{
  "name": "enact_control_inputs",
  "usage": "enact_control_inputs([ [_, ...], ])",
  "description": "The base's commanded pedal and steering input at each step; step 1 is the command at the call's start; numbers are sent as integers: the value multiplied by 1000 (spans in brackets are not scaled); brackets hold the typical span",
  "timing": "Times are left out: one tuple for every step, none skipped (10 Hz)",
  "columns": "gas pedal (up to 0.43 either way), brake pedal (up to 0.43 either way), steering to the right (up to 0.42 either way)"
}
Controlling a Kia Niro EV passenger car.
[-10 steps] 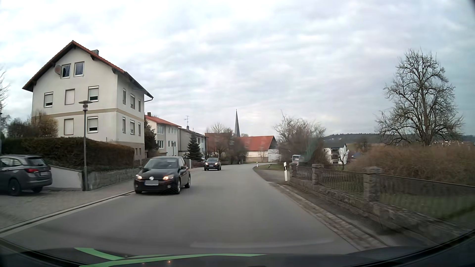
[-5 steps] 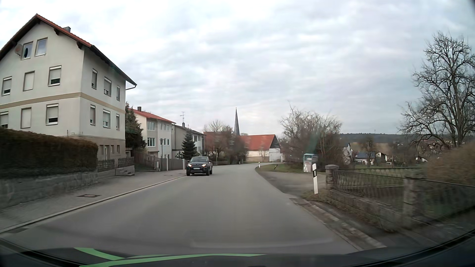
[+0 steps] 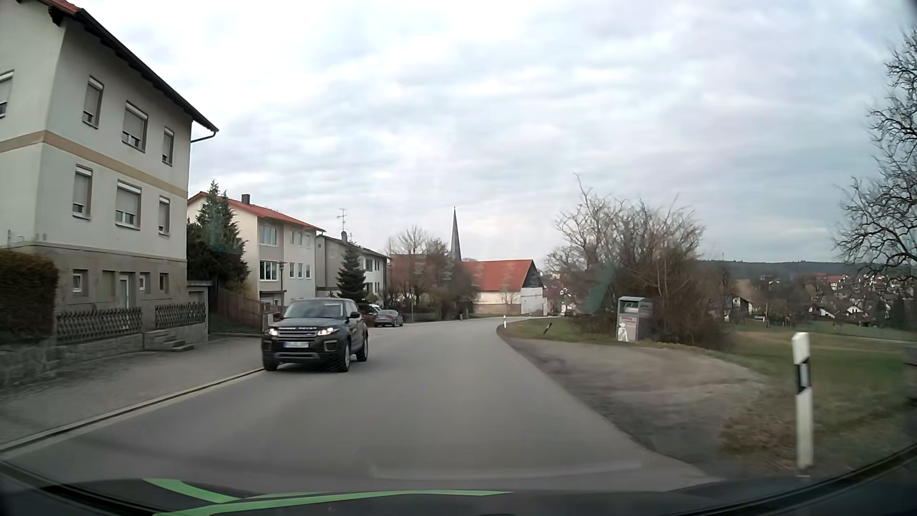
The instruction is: Follow the waypoints while adhering to traffic rules and regulations
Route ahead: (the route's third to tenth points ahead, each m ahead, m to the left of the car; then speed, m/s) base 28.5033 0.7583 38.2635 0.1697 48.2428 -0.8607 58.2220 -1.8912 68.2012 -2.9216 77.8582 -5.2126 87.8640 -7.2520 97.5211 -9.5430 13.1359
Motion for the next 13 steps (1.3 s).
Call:
enact_control_inputs([
  [0, 0, 2],
  [0, 0, 2],
  [0, 0, 2],
  [0, 0, 1],
  [0, 0, 2],
  [8, 0, 2],
  [8, 0, 3],
  [20, 0, 3],
  [20, 0, 3],
  [20, 0, 4],
  [20, 0, 4],
  [20, 0, 4],
  [28, 0, 5],
])
